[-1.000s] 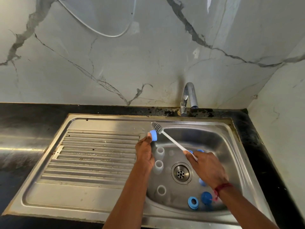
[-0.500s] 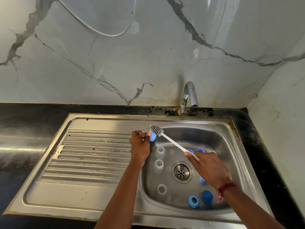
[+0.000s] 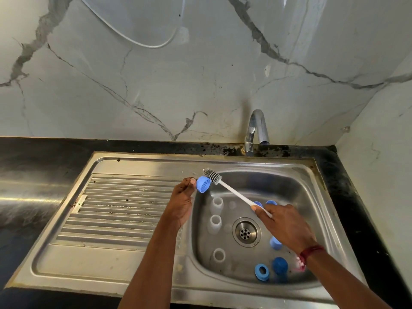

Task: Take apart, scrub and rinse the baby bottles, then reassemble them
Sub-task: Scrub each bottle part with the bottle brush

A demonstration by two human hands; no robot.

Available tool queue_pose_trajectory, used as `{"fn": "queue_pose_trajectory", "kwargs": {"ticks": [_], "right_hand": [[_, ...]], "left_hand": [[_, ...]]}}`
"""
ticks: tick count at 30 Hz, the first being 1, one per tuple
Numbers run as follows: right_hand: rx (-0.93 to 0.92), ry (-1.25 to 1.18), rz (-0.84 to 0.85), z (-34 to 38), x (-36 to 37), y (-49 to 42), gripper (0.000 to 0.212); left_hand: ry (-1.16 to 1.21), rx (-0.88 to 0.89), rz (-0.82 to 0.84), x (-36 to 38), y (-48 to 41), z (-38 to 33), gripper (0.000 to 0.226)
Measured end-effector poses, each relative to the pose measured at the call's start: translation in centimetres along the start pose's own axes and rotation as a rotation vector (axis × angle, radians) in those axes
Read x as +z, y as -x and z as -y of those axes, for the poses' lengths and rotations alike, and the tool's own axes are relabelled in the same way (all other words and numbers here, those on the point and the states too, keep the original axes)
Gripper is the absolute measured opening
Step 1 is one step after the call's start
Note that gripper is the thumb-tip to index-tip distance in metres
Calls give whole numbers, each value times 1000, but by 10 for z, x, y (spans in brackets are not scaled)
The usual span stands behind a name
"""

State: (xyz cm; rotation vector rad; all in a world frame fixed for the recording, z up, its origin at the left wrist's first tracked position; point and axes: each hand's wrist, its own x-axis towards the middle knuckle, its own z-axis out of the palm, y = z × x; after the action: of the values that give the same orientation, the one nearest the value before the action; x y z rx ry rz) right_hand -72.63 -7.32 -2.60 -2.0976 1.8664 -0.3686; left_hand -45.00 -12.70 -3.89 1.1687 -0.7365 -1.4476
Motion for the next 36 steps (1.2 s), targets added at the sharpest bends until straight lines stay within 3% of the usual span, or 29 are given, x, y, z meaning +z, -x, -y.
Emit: {"fn": "queue_pose_trajectory", "kwargs": {"ticks": [4, 7, 13, 20, 25, 30, 34, 36], "right_hand": [[49, -46, 83, 5, 5, 11, 59], [81, -107, 79, 8, 10, 21, 60], [96, -116, 111, -1, 22, 31, 59], [131, -269, 49, -10, 16, 32, 64], [223, -489, -30, -4, 8, 23, 59], [237, -515, 15, 1, 21, 26, 65], [246, -496, 58, 1, 28, 28, 61], [253, -479, 67, 1, 31, 30, 61]], "left_hand": [[170, -58, -32, 5, -2, 0, 13], [109, -37, -31, 12, -6, -1, 32], [16, 40, -41, 19, -8, 1, 25], [70, -132, -45, 13, -6, 1, 18], [291, -222, -55, 19, 0, 2, 32], [288, -190, -54, 27, 6, 11, 4], [253, -151, -130, 31, 5, 14, 31], [320, -166, -120, 33, 6, 16, 29]]}}
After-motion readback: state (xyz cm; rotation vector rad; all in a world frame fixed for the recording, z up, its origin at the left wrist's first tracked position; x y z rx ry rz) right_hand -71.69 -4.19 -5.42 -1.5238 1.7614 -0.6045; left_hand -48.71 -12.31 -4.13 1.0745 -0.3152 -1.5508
